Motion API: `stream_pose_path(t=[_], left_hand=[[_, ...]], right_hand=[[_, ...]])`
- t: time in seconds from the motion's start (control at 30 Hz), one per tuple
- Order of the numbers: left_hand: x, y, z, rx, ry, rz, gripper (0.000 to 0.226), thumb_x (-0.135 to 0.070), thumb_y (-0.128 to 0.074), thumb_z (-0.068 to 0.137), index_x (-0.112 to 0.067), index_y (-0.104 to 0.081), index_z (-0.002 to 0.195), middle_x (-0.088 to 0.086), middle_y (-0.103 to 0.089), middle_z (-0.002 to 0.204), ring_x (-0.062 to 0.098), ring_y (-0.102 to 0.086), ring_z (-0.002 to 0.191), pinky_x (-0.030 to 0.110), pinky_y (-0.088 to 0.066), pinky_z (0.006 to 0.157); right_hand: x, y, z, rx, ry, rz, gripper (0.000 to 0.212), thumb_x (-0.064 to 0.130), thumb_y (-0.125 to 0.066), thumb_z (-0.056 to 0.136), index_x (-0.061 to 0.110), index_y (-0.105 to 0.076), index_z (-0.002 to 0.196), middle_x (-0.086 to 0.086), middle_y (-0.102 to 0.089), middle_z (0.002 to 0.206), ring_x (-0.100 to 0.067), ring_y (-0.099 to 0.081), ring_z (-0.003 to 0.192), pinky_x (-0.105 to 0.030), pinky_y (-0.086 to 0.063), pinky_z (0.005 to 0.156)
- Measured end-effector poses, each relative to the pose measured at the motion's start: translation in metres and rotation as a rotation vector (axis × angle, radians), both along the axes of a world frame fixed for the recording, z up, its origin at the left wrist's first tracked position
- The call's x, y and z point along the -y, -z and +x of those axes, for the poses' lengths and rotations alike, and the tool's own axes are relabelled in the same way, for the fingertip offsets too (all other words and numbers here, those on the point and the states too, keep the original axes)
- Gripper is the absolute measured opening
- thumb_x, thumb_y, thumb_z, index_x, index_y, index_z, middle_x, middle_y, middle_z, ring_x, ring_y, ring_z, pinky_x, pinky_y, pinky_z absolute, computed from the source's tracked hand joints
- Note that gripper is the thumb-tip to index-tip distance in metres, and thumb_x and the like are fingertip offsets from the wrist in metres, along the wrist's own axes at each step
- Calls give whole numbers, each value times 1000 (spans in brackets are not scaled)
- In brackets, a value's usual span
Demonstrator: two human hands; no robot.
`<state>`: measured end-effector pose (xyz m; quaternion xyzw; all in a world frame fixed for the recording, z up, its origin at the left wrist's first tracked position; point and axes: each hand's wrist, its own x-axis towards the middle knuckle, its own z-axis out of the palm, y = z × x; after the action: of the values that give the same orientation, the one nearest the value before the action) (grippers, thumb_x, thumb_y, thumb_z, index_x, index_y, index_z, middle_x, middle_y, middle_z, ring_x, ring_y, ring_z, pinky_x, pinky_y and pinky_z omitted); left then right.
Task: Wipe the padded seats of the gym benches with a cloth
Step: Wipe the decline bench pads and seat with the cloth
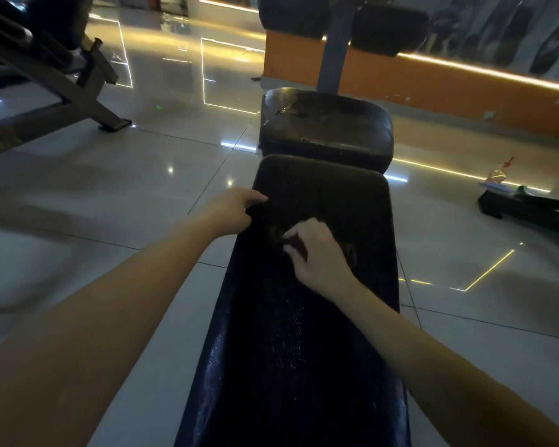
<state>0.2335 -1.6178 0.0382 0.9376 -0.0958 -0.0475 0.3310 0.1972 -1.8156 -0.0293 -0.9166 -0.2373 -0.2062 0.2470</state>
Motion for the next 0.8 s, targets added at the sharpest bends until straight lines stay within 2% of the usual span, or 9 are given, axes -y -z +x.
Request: stream_pose_path(t=[0.1,0.2,0.33,0.4,0.5,0.6,0.8], left_hand=[[-6,-1,0,-34,4,-7,63,14,-45,87,-17,-50,142,4,-51,144,18,-44,136,31,-36,109],[-7,5,3,-54,10,4,59,9,-52,89,-21,-53,139,3,-52,143,20,-45,135,35,-38,111],[-7,10,7,-49,32,31,54,2,-57,91,-23,-54,138,3,-51,143,20,-47,133,35,-40,110],[-8,6,8,-19,53,87,53,0,-58,91,-24,-54,138,2,-52,143,20,-48,131,34,-41,109],[-8,2,10,-21,80,134,52,1,-58,91,-22,-55,138,2,-53,142,22,-49,131,34,-40,109],[-9,2,12,-14,89,150,52,1,-59,89,-20,-56,136,4,-56,139,23,-50,130,41,-41,110],[-10,4,9,10,83,133,42,-6,-60,92,-20,-60,131,3,-61,129,20,-56,121,40,-45,105]], right_hand=[[-6,22,-81,-134,-256,-60,20,19,-65,88,23,-57,106,2,-53,104,-12,-46,97,-28,-42,84],[-10,46,-145,-221,-454,-189,27,23,-63,91,29,-58,117,5,-51,114,-10,-45,104,-24,-40,90],[-8,48,-131,-149,-569,-242,30,18,-66,88,22,-60,118,-1,-53,108,-15,-47,95,-22,-34,82],[-13,39,-95,-72,-474,-228,29,18,-68,86,21,-60,113,-2,-54,105,-16,-48,92,-30,-41,79],[-22,21,-29,50,-175,-110,21,20,-65,86,15,-60,106,-6,-56,99,-22,-51,88,-42,-47,75],[-30,4,20,86,-11,-82,18,16,-66,87,11,-60,104,-9,-54,98,-25,-50,90,-39,-45,78],[-39,1,34,61,54,-29,18,16,-64,90,10,-60,105,-8,-53,99,-23,-48,94,-26,-31,78]])
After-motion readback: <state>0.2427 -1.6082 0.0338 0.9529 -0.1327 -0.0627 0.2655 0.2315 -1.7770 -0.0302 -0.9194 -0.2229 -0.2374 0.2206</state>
